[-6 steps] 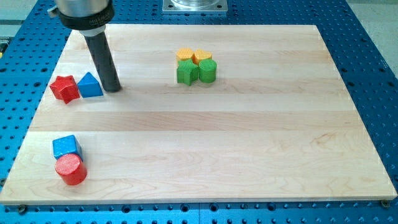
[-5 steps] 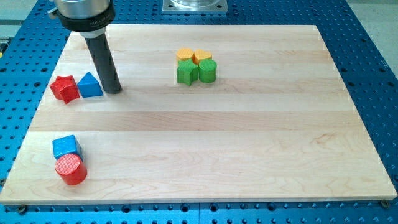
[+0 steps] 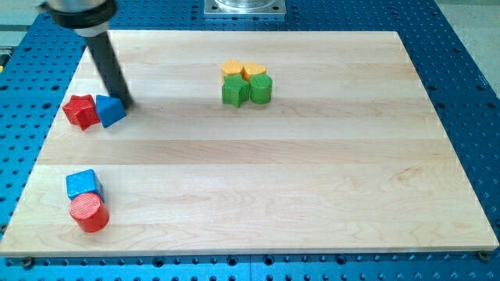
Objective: Adjust the traingle at the center left beside the red star
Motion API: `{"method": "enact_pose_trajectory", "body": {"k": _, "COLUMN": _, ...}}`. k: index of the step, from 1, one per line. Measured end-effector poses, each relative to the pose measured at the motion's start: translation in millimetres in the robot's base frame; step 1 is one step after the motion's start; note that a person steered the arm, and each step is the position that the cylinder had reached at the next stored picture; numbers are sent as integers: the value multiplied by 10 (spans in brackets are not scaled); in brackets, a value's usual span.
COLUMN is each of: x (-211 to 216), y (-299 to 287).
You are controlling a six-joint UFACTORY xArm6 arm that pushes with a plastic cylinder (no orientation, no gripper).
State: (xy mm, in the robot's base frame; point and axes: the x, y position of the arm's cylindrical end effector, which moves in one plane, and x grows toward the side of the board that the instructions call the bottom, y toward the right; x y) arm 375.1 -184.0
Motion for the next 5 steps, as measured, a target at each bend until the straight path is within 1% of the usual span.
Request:
{"method": "enact_pose_trajectory", "body": {"k": 1, "x": 109, "y": 206}}
{"method": "enact_pose_trajectory", "body": {"k": 2, "x": 366, "y": 184}}
{"method": "enact_pose_trajectory", "body": {"k": 3, "x": 756, "y": -19}}
{"method": "enact_pose_trajectory", "body": {"k": 4, "x": 962, "y": -85}}
{"method": "enact_pose_trajectory", "body": {"k": 5, "x": 753, "y": 25}}
